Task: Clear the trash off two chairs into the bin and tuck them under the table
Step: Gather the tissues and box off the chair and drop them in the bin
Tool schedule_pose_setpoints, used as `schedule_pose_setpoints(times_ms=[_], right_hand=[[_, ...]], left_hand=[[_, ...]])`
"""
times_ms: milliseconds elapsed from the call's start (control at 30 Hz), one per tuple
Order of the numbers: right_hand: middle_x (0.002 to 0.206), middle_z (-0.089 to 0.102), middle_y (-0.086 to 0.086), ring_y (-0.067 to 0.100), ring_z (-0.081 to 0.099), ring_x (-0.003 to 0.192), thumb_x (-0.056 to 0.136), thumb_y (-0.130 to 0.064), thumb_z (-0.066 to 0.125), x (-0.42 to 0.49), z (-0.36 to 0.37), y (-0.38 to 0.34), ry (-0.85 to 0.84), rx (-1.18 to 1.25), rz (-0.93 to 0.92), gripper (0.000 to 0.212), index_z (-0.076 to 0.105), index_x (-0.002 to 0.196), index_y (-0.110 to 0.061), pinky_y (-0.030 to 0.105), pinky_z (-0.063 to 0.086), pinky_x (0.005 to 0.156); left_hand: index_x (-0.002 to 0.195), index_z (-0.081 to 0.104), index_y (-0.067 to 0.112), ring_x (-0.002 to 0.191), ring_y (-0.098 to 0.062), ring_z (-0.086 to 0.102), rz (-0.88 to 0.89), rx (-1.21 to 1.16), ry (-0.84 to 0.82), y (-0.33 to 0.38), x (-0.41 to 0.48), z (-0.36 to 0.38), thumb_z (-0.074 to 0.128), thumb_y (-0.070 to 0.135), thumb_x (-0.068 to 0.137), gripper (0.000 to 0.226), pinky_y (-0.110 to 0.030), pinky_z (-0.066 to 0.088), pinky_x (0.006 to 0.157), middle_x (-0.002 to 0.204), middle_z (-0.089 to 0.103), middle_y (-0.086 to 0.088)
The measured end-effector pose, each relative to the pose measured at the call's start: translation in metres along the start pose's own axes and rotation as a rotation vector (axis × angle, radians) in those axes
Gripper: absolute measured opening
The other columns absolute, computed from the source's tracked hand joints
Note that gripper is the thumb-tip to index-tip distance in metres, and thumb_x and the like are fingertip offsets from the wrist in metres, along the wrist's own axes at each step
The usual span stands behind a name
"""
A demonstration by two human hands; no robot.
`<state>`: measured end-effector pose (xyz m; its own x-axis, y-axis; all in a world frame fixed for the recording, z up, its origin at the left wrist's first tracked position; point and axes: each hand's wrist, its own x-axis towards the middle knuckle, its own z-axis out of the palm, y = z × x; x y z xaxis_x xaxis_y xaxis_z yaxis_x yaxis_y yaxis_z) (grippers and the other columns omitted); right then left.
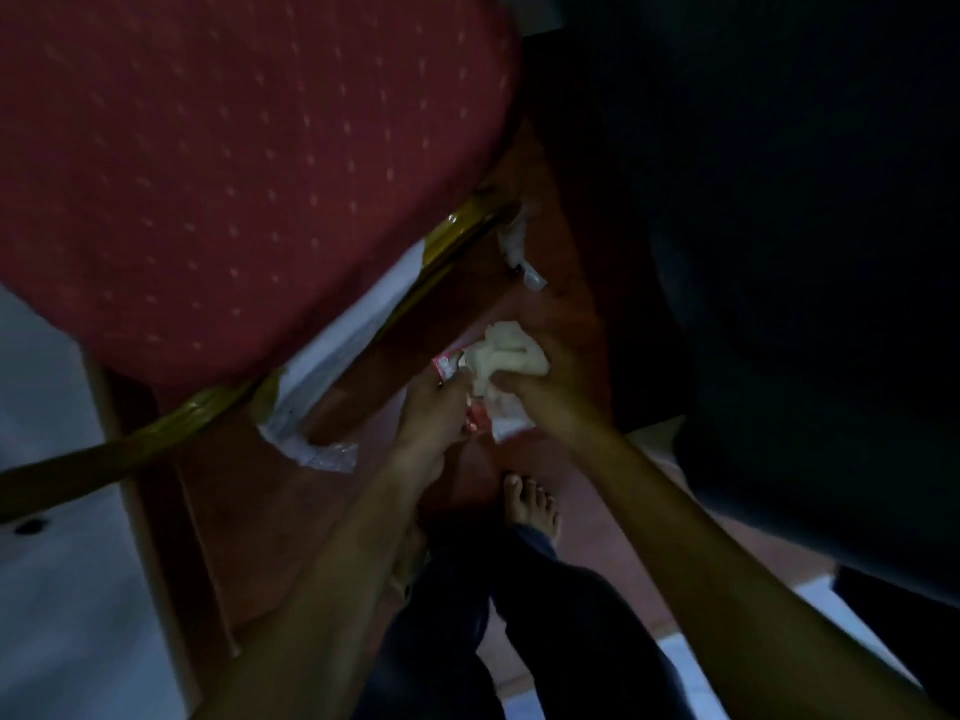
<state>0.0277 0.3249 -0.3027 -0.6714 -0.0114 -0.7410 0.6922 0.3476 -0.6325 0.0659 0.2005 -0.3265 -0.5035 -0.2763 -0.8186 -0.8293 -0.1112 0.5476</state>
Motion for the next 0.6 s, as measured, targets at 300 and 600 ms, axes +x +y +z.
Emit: schedule_pose_setpoints(times_ms=[300, 600], right_hand=[[0.094, 0.074, -0.013, 0.006, 0.071, 0.091, 0.081, -0.022, 0.074, -0.231, -0.053, -0.162, 0.228, 0.194, -0.192, 0.030, 0.067, 0.109, -0.032, 0.030, 0.057, 0.084], [0.099, 0.076, -0.004, 0.019, 0.073, 0.096, 0.076, -0.024, 0.075, -0.388, -0.174, -0.261, 0.434, 0.313, -0.392, 0.028, 0.064, 0.102, -0.025, 0.043, 0.059, 0.088]], left_hand=[[0.118, 0.067, 0.007, 0.086, -0.026, 0.069, 0.127, -0.164, -0.152, 0.190, -0.251, -0.042, 0.058, 0.009, 0.097, 0.023, -0.043, 0.054, 0.083, 0.099, 0.073, -0.013], [0.117, 0.064, 0.007, 0.074, -0.023, 0.069, 0.361, 0.011, -0.421, 0.319, -0.415, -0.004, 0.062, 0.005, 0.093, 0.024, -0.045, 0.056, 0.076, 0.098, 0.072, -0.014]])
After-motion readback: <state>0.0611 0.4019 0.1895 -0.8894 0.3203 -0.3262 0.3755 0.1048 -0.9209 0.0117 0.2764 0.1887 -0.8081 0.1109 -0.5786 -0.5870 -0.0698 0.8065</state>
